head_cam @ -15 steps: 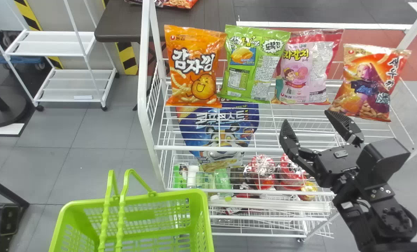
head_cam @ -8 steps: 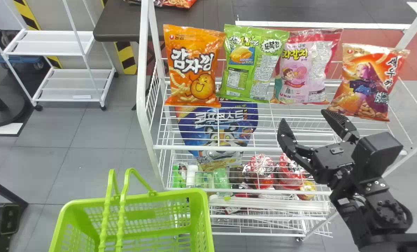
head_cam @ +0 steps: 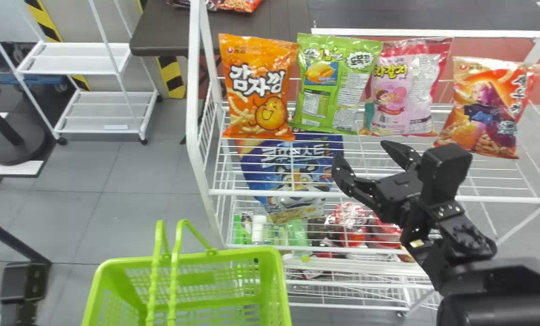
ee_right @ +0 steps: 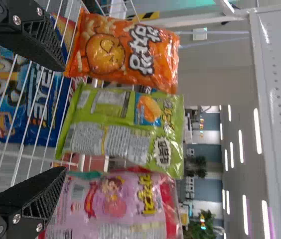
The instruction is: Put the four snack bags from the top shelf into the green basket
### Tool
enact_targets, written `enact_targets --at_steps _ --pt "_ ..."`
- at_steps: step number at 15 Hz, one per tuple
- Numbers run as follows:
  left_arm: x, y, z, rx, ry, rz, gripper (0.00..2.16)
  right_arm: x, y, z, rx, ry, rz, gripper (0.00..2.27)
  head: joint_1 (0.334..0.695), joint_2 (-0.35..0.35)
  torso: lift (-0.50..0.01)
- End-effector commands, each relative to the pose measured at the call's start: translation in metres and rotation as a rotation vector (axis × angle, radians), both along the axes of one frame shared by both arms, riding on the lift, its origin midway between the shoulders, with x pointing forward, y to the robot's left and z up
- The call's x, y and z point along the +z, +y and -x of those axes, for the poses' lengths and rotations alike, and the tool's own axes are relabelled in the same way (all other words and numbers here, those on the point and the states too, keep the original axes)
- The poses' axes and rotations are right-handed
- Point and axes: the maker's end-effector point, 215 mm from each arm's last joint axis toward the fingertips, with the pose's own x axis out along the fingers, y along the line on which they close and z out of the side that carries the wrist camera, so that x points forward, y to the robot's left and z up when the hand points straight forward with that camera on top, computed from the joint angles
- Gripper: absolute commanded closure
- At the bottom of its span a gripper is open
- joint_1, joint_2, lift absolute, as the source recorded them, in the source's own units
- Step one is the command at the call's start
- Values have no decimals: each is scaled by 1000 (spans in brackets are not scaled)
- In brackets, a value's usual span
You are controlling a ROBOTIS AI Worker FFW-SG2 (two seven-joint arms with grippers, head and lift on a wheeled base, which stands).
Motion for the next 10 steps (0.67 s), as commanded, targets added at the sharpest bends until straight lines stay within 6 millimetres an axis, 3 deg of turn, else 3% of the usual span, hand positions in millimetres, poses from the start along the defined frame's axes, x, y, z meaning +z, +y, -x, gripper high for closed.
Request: enact_targets --at_steps 1,6,10 --pt "2 0 1 -6 -6 6 2148 2 44 -19 59 19 -21 124 695 91 0" --pt "3 0 3 -6 -10 3 2148 -6 96 -78 103 16 6 127 695 182 0" --pt "3 3 5 1 -11 0 2148 6 123 -123 137 -10 -51 130 695 228 0"
